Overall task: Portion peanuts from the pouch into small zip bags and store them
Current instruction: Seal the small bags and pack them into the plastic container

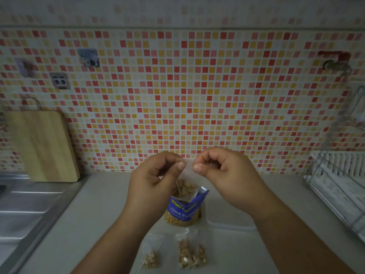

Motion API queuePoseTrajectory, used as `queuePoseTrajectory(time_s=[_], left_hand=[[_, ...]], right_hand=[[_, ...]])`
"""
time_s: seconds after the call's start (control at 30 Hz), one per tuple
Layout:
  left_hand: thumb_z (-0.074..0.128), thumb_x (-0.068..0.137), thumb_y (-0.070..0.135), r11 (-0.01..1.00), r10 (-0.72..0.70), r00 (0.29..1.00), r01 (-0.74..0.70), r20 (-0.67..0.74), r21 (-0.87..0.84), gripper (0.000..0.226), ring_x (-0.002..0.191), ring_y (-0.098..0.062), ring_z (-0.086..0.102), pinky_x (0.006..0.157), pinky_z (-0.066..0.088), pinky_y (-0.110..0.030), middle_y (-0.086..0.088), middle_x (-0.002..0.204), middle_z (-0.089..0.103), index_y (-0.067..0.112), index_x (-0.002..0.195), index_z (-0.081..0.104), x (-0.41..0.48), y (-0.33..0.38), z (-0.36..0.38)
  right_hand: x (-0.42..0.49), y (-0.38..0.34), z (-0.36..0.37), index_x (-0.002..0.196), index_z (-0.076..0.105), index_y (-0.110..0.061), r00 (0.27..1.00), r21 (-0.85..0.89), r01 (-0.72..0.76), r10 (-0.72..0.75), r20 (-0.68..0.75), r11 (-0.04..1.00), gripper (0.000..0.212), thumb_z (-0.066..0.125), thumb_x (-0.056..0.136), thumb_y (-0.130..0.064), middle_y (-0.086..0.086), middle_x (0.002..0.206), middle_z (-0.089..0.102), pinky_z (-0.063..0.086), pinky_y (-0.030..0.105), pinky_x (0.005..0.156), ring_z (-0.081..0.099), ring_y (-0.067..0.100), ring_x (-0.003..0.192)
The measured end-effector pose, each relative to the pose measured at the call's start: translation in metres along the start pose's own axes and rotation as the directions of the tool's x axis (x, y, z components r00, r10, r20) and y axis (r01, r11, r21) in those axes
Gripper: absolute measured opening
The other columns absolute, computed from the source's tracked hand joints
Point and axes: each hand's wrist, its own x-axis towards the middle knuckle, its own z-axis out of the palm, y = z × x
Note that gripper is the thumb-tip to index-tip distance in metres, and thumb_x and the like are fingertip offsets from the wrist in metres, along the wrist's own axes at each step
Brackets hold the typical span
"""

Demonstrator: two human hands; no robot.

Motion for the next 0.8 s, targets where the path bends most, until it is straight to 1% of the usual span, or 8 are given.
queuePoseTrajectory(time_s=[0.1,0.2,0.33,0.4,0.5,0.6,0.7,0.8], left_hand=[[0.065,0.076,0.034,0.998,0.032,0.999,-0.032,0.006,0.047,0.008,0.071,-0.01,0.061,0.065,0.051,-0.025,0.003,0.075,0.066,0.026,0.078,0.067,0.0,-0.001,0.0],[0.067,0.079,0.02,0.999,-0.009,1.0,0.008,-0.03,-0.039,0.006,0.066,-0.009,0.059,0.058,0.049,-0.018,-0.001,0.073,0.065,0.024,0.074,0.068,0.0,-0.004,0.001],[0.063,0.082,0.02,0.987,-0.123,0.992,0.118,-0.034,-0.104,0.01,0.068,-0.025,0.061,0.064,0.054,-0.036,-0.002,0.069,0.064,0.023,0.074,0.067,-0.005,-0.016,-0.004],[0.061,0.088,0.017,0.964,-0.252,0.967,0.247,-0.042,-0.102,0.018,0.062,-0.024,0.057,0.059,0.051,-0.037,0.002,0.063,0.06,0.024,0.072,0.064,-0.012,-0.036,-0.008],[0.055,0.091,0.017,0.861,-0.507,0.861,0.503,-0.036,-0.082,0.022,0.055,-0.022,0.05,0.05,0.043,-0.03,-0.004,0.062,0.056,0.023,0.07,0.061,-0.03,-0.09,-0.011],[0.054,0.09,0.013,0.739,-0.665,0.742,0.67,-0.083,0.065,0.02,0.05,-0.023,0.049,0.047,0.04,-0.03,-0.009,0.063,0.053,0.019,0.072,0.058,-0.056,-0.151,-0.013],[0.052,0.089,0.014,0.648,-0.709,0.692,0.715,-0.136,0.262,0.019,0.052,-0.025,0.054,0.054,0.045,-0.033,-0.009,0.068,0.061,0.019,0.072,0.059,-0.078,-0.196,-0.012],[0.05,0.09,0.017,0.637,-0.666,0.734,0.652,-0.132,0.411,0.016,0.063,-0.028,0.063,0.064,0.05,-0.037,-0.008,0.068,0.064,0.016,0.075,0.056,-0.086,-0.219,-0.005]], right_hand=[[0.0,0.001,0.003,0.066,0.06,-0.035,1.0,-0.05,0.025,-0.026,-0.013,0.998,0.025,0.067,0.084,-0.019,-0.014,0.07,0.063,0.042,0.003,0.064,0.057,-0.002,0.07],[0.001,0.003,0.006,0.066,0.063,-0.033,1.0,0.038,-0.005,0.005,-0.021,0.999,0.022,0.069,0.082,-0.018,-0.018,0.066,0.065,0.042,0.001,0.061,0.057,-0.007,0.066],[0.003,0.02,0.008,0.069,0.069,-0.027,0.99,0.139,-0.123,0.112,0.08,0.983,0.015,0.07,0.082,-0.018,-0.014,0.07,0.068,0.043,0.0,0.06,0.06,-0.01,0.066],[0.002,0.039,0.014,0.071,0.069,-0.026,0.967,0.133,-0.217,0.194,0.167,0.967,0.015,0.068,0.084,-0.018,-0.011,0.075,0.07,0.045,0.004,0.063,0.061,-0.007,0.07],[-0.006,0.089,0.039,0.069,0.069,-0.018,0.877,-0.055,-0.393,0.392,0.278,0.918,0.015,0.068,0.084,-0.021,0.001,0.074,0.068,0.046,0.024,0.07,0.061,0.01,0.073],[-0.022,0.141,0.084,0.081,0.071,-0.011,0.758,-0.437,-0.387,0.55,0.351,0.812,0.027,0.061,0.086,-0.035,0.006,0.078,0.067,0.044,0.026,0.073,0.063,0.019,0.086],[-0.04,0.165,0.121,0.108,0.066,-0.012,0.765,-0.646,-0.342,0.601,0.231,0.682,0.043,0.046,0.091,-0.046,0.011,0.115,0.066,0.047,0.03,0.089,0.061,0.028,0.111],[-0.049,0.177,0.142,0.113,0.062,-0.011,0.833,-0.764,-0.22,0.525,0.177,0.606,0.049,0.035,0.095,-0.048,0.011,0.118,0.064,0.045,0.033,0.091,0.058,0.029,0.113]])
